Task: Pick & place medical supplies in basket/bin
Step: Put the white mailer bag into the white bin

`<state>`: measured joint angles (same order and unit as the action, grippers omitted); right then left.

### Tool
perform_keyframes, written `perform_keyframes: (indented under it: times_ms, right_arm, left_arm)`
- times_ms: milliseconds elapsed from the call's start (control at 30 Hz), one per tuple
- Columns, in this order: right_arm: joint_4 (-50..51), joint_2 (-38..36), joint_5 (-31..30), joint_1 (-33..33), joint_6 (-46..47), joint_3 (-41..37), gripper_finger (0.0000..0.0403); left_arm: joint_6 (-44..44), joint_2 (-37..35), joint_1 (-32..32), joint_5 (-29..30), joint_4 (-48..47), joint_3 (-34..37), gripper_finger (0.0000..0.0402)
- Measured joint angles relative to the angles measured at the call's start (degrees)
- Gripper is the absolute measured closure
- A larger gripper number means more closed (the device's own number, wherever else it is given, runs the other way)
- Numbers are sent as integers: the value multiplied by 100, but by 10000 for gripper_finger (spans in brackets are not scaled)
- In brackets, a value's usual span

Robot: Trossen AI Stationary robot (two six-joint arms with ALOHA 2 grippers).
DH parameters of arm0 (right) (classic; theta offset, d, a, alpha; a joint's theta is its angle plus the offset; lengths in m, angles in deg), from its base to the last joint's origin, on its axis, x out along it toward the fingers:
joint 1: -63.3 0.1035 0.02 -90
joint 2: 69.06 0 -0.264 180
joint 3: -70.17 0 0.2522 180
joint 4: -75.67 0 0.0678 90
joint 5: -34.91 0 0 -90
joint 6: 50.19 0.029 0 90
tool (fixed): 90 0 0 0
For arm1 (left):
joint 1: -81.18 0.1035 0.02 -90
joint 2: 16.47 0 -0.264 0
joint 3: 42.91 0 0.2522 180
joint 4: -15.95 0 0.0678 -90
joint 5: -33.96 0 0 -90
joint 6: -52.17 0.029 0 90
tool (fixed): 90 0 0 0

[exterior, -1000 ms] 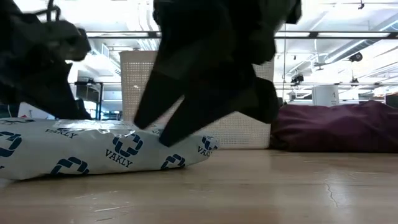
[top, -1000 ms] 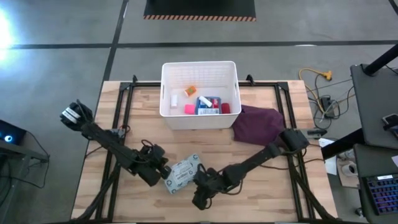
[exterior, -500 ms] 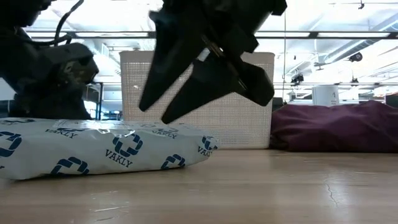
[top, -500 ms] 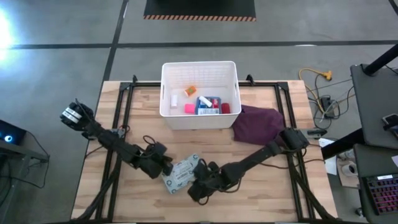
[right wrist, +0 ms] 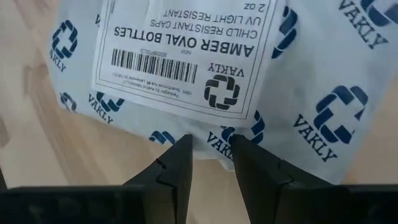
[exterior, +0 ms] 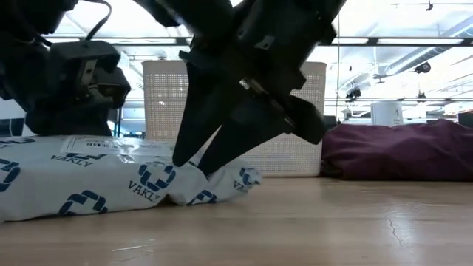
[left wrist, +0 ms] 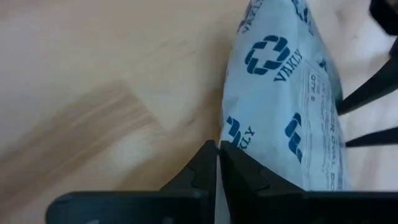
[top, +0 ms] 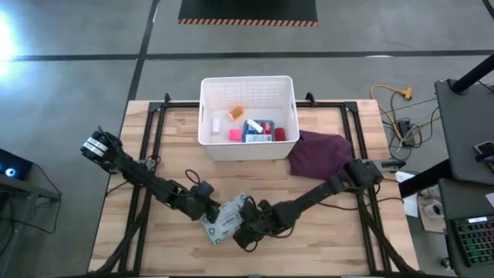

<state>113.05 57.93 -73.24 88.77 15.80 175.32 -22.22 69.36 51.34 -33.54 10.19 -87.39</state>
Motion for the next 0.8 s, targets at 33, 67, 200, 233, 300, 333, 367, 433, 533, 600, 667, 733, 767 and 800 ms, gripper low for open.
perform_keyframes:
  times_ms: [33,67,200,233,300,333,367,433,533,600,667,733,767,800]
  right_arm:
    - [14,10,30,6,2,0,296]
    - [23,11,76,16,-1,2,296]
    - [31,-19,176,61,-94,4,296]
    - [27,-29,171,68,-152,1,296]
    - [10,-50,159,85,-259,-2,296]
    - [11,-52,160,86,-313,-3,296]
    - [29,-54,152,89,-333,-7,296]
    - [37,-56,150,89,-337,-7,296]
    - [30,-81,125,121,-350,-9,296]
    - [39,-120,85,157,-436,-16,296]
    - [86,-176,59,188,-538,-31,296]
    - [106,-249,-2,216,-647,-37,296]
    - [112,-290,5,220,-689,-37,296]
    - [120,-324,-1,219,-722,-40,296]
  left_arm:
    - [4,59,1,-7,230,12,396]
    - [3,110,2,-7,462,13,396]
    - [107,112,0,129,812,-159,396]
    - [191,96,2,152,839,-241,396]
    - [442,60,2,135,911,-433,396]
    - [588,48,0,98,938,-540,396]
    - [692,40,-4,56,895,-614,396]
    - [837,42,-4,56,608,-783,396]
    - [854,43,-4,38,103,-1011,396]
    - [855,43,-16,-5,-4,-1086,396]
    - [855,46,-35,-113,0,-1151,396]
    - [856,46,-64,-182,31,-1197,396]
    - [860,49,-85,-206,21,-1223,396]
    - [891,48,-102,-211,16,-1243,396]
